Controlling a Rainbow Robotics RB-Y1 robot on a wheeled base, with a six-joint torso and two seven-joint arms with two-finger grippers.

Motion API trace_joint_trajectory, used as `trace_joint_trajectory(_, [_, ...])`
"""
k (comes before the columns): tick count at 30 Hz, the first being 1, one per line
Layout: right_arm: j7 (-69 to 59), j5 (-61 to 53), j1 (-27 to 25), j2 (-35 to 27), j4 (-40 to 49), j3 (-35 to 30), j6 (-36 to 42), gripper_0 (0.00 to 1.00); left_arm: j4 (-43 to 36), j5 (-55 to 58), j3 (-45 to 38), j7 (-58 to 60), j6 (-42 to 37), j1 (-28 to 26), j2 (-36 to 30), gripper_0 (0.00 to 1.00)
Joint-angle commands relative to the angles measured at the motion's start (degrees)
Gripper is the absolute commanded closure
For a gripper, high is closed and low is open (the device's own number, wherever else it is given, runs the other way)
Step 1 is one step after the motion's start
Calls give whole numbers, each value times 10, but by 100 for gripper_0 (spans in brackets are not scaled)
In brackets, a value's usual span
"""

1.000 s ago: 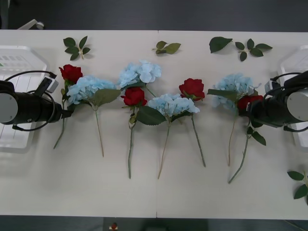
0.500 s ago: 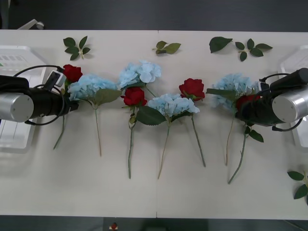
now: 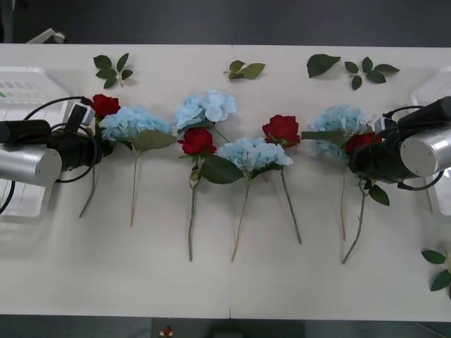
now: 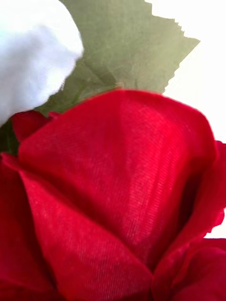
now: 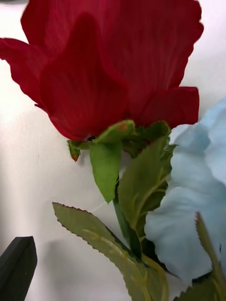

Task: Put the red flowers into the right box and the blue flowers into the left box

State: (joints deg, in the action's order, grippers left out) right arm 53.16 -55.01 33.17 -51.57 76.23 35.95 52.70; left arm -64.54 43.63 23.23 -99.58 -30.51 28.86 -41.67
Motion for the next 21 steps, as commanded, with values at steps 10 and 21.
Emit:
trace_joint_trajectory(10, [6, -75, 13, -131, 114, -4, 50, 100, 3, 9, 9, 11, 0, 13, 3, 100])
trace_joint_trajectory(21, [157, -113, 23, -188, 101, -100, 130, 100, -105, 103, 10, 12, -90, 12, -67, 100])
